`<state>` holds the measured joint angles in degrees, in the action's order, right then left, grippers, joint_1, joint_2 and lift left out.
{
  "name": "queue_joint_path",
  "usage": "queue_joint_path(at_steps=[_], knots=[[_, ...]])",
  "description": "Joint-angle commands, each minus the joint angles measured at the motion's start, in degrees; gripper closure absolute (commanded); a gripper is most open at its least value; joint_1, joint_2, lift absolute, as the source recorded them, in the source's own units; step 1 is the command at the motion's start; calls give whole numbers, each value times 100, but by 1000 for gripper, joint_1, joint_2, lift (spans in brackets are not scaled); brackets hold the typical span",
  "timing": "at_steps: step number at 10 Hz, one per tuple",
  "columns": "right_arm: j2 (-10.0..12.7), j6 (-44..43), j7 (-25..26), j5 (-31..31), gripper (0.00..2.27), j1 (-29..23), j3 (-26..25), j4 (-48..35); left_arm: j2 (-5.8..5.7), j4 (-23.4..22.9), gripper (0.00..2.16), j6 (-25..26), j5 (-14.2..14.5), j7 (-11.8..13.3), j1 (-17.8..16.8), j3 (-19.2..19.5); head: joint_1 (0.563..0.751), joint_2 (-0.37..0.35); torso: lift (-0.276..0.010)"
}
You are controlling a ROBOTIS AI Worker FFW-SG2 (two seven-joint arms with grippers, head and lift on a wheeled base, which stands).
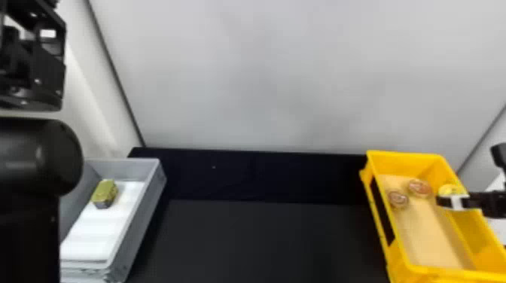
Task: Pick up the round yellow can and place it in the yellow rectangular box
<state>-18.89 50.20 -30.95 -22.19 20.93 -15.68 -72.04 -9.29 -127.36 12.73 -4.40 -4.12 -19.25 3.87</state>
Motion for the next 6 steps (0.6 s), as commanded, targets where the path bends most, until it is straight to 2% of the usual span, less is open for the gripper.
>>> queue_joint_path(at_steps=[1, 4, 6], knots=[[-10, -113, 255, 478, 653, -80, -23, 410, 15, 0, 140, -15, 0, -1, 0, 0, 663, 54, -7], [-27, -245, 422, 883, 653, -221, -49, 797, 15, 0, 140, -24, 0, -1, -8, 0, 663, 54, -7], [-115, -298, 404, 1076, 655, -239, 4, 1061, 23, 0, 140, -24, 0, -1, -8, 0, 663, 54, -7]])
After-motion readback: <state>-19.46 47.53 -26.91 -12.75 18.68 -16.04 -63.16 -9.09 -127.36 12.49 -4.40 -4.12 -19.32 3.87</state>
